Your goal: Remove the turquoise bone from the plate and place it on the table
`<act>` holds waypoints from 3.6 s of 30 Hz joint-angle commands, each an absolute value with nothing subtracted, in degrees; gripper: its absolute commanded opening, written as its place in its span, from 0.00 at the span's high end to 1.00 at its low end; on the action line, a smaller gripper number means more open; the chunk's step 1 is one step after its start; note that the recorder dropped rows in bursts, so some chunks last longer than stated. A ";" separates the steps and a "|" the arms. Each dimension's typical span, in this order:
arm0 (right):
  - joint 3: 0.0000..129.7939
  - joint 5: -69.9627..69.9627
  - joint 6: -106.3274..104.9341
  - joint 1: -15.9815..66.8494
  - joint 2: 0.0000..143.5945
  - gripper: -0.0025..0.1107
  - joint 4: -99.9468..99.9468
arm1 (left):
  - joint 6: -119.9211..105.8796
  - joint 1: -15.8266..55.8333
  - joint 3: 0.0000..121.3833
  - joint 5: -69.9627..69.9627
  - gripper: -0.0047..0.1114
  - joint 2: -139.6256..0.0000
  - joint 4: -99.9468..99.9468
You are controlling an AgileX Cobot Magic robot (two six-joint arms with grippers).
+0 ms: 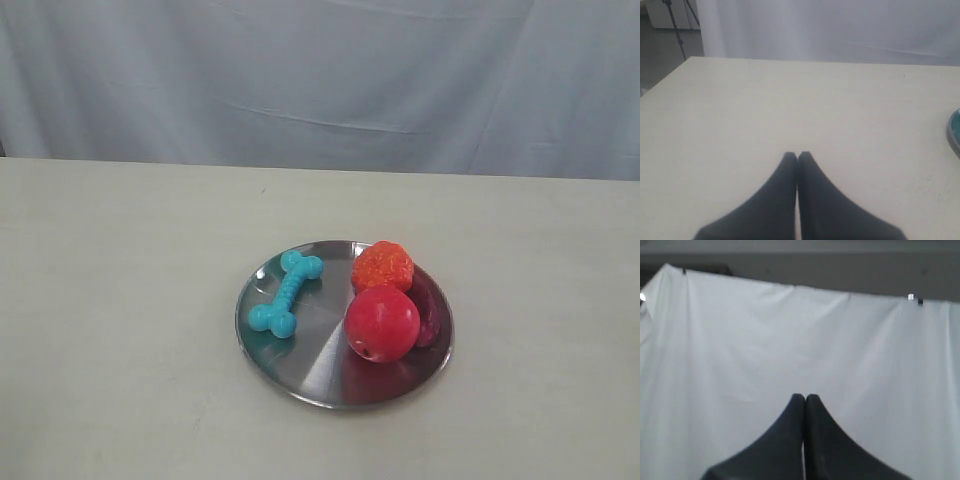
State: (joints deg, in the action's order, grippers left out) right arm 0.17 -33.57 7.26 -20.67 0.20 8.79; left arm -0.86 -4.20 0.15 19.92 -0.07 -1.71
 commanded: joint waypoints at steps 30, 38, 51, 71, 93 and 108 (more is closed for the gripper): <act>33.23 9.49 37.58 0.49 37.64 0.98 18.99 | -0.62 -4.46 0.00 19.62 0.96 0.00 -1.82; 66.91 41.62 24.26 21.45 70.98 0.98 18.05 | -0.62 -4.46 0.00 19.62 0.96 0.00 -1.82; 101.85 56.63 22.75 21.45 113.95 0.56 15.26 | -0.62 -4.46 0.00 19.62 0.96 0.00 -1.82; 109.26 50.89 34.26 16.77 132.83 0.47 11.52 | -0.62 -4.46 0.00 19.62 0.96 0.00 -1.82; 109.26 48.12 37.27 16.15 135.67 0.72 11.91 | -0.62 -4.46 0.00 19.62 0.96 0.00 -1.82; 109.26 47.70 36.19 16.15 137.32 0.64 11.88 | -0.62 -4.46 0.00 19.62 0.96 0.00 -1.82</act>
